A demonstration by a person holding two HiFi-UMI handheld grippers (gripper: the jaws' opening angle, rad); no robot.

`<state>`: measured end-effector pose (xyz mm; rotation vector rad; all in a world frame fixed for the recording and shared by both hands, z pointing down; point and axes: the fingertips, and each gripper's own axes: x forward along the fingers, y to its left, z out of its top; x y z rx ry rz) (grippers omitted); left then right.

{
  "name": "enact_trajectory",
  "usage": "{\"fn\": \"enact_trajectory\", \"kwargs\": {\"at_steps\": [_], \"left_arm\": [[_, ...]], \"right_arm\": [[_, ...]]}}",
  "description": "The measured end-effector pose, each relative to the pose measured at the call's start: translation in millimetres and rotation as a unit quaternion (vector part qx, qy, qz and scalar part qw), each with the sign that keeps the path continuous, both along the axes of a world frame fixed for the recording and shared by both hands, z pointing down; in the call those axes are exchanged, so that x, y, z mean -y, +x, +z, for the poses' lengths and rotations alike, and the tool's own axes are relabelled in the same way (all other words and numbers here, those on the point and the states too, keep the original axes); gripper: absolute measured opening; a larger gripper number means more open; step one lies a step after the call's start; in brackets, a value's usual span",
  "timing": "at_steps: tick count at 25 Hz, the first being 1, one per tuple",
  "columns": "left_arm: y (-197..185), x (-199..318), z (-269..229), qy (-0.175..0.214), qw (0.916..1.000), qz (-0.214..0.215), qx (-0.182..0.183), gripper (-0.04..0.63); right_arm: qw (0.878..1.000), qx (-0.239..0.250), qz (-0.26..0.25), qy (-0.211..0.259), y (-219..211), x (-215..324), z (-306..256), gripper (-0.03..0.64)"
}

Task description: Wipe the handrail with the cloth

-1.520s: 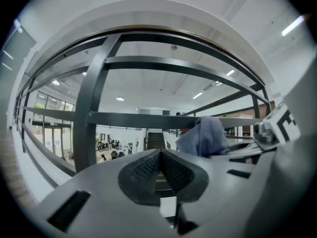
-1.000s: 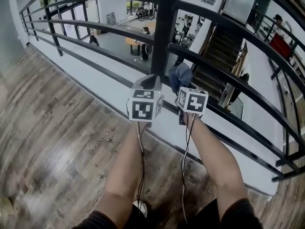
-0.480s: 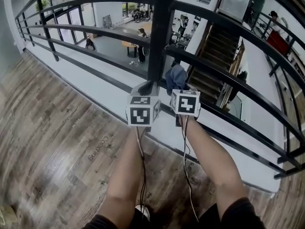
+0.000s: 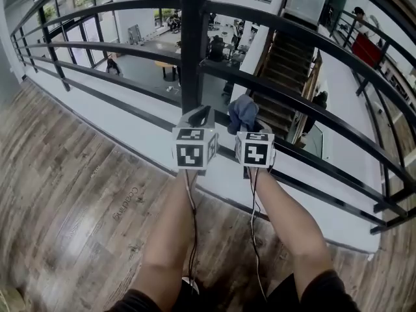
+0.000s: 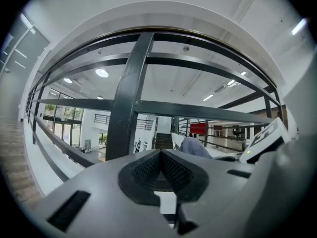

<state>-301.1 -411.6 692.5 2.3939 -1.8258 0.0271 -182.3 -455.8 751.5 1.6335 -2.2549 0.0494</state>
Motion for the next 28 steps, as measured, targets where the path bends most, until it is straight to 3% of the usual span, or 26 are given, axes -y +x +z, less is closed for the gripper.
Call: {"fn": "enact_trajectory", "kwargs": {"at_steps": [16,22,28], "left_arm": [[144.2,-5.0,6.7,-0.005,0.9940,0.104,0.035,0.003],[192.7,-9.9,3.9,-0.001,0.9905,0.134,0.029,0.003],[261.3,-22.9,16.7,-0.016,0.9809,0.192,0.024,0.003]], "right_arm": [[0.996,-0.041,0.073,0.021,157.3,-43.5,1.7,0.058],[0.992,-0.073,0.096,0.030,215.9,-59.1,2.6,0.057],[0.989,-0.079,0.122,0.025,278.6,-74.9,4.2,0.057]]}}
